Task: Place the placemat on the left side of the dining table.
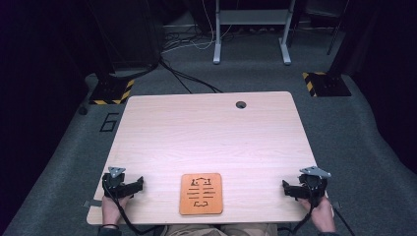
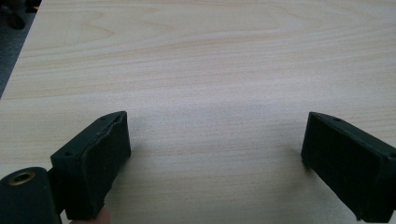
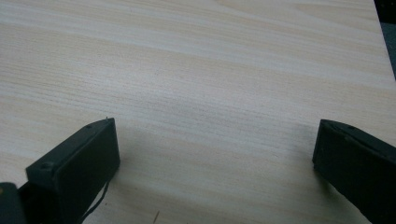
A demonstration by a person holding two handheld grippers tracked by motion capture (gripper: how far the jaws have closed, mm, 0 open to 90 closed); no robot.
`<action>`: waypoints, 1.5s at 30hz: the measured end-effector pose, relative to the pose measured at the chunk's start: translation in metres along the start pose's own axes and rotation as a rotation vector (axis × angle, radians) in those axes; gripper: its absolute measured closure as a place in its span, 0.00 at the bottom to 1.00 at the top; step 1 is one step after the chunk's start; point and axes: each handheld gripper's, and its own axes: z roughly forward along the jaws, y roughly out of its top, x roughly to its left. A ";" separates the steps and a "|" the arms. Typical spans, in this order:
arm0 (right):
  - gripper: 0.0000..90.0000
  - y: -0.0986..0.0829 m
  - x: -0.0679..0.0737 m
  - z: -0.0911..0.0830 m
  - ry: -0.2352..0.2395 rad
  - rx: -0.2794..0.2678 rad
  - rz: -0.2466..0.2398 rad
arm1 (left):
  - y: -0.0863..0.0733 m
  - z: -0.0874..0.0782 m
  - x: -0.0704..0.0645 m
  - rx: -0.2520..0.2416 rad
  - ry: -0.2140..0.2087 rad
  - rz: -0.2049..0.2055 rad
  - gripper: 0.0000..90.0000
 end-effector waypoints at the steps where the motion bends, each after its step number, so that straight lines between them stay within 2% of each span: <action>1: 0.00 0.000 0.001 0.000 -0.005 -0.001 0.001 | 0.000 0.000 0.000 0.001 -0.002 0.004 0.09; 4: 0.00 0.000 0.002 -0.001 -0.017 -0.009 -0.014 | 0.000 0.000 -0.001 0.006 -0.010 0.010 0.08; 6: 0.00 -0.001 0.003 -0.001 -0.019 -0.011 -0.012 | 0.000 0.000 -0.001 0.007 -0.010 0.008 0.08; 9: 0.00 0.000 0.001 0.000 -0.001 0.006 0.023 | 0.001 0.001 -0.001 0.010 -0.005 -0.001 0.06; 15: 0.00 0.000 0.002 0.000 -0.005 0.008 0.015 | 0.002 0.002 -0.002 0.012 -0.009 0.004 0.05; 16: 0.00 0.002 0.002 0.000 0.011 0.013 -0.007 | 0.002 0.002 -0.002 0.012 -0.010 0.005 0.05; 18: 0.00 0.003 0.003 0.001 0.016 0.017 -0.017 | 0.002 0.002 -0.002 0.012 -0.010 0.005 0.05; 23: 0.00 0.004 0.004 -0.002 0.042 0.023 -0.002 | 0.002 0.002 -0.002 0.012 -0.013 0.009 0.05; 27: 0.00 0.005 0.010 -0.009 0.045 0.008 -0.001 | 0.002 0.002 -0.002 0.013 -0.018 0.013 0.05; 38: 0.00 0.015 0.034 -0.020 0.111 -0.017 -0.031 | 0.002 0.002 -0.002 0.013 -0.019 0.014 0.05; 45: 0.00 0.021 0.050 -0.020 0.154 -0.022 -0.053 | 0.002 0.002 -0.002 0.014 -0.019 0.014 0.05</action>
